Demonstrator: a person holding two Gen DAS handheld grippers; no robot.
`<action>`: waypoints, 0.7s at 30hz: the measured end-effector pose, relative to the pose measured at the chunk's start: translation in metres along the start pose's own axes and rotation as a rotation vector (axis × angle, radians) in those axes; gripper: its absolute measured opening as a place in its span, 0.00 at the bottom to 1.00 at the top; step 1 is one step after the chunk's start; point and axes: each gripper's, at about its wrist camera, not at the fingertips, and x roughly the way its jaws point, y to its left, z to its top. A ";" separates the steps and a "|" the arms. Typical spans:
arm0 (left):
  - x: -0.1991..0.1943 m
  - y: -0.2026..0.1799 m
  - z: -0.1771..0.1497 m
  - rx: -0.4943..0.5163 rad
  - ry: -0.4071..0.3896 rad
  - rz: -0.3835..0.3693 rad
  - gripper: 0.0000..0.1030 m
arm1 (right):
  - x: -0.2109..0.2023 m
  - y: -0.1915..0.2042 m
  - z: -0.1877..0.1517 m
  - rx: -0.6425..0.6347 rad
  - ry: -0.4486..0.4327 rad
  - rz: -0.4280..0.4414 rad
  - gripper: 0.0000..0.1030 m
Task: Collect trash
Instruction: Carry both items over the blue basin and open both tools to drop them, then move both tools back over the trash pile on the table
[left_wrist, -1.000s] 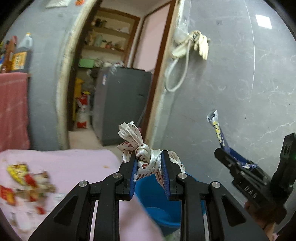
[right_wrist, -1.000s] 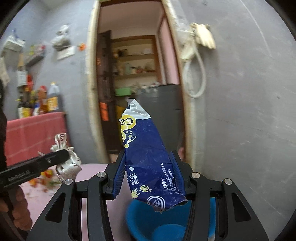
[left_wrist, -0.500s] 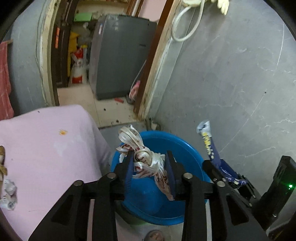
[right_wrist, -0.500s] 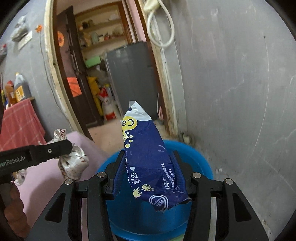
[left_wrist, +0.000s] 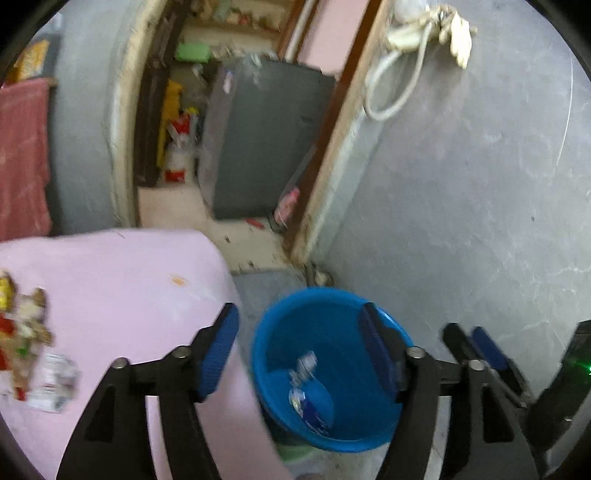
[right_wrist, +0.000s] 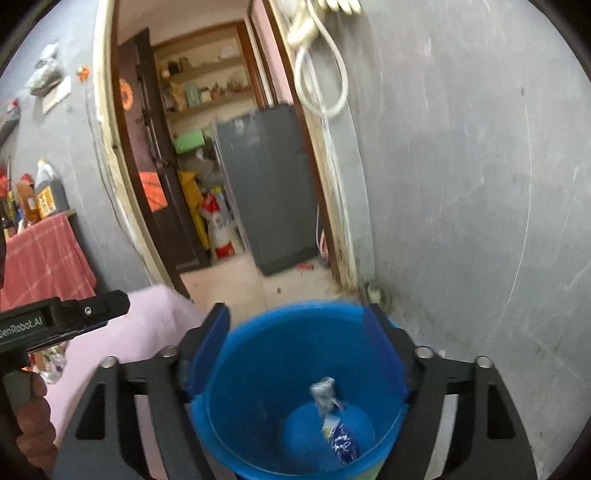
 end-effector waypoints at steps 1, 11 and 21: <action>-0.008 0.003 0.000 0.002 -0.027 0.008 0.71 | -0.006 0.005 0.003 -0.011 -0.025 0.006 0.85; -0.107 0.058 -0.002 0.028 -0.285 0.162 0.99 | -0.060 0.077 0.021 -0.112 -0.222 0.147 1.00; -0.185 0.112 -0.026 0.009 -0.374 0.285 0.99 | -0.084 0.156 0.003 -0.131 -0.275 0.311 1.00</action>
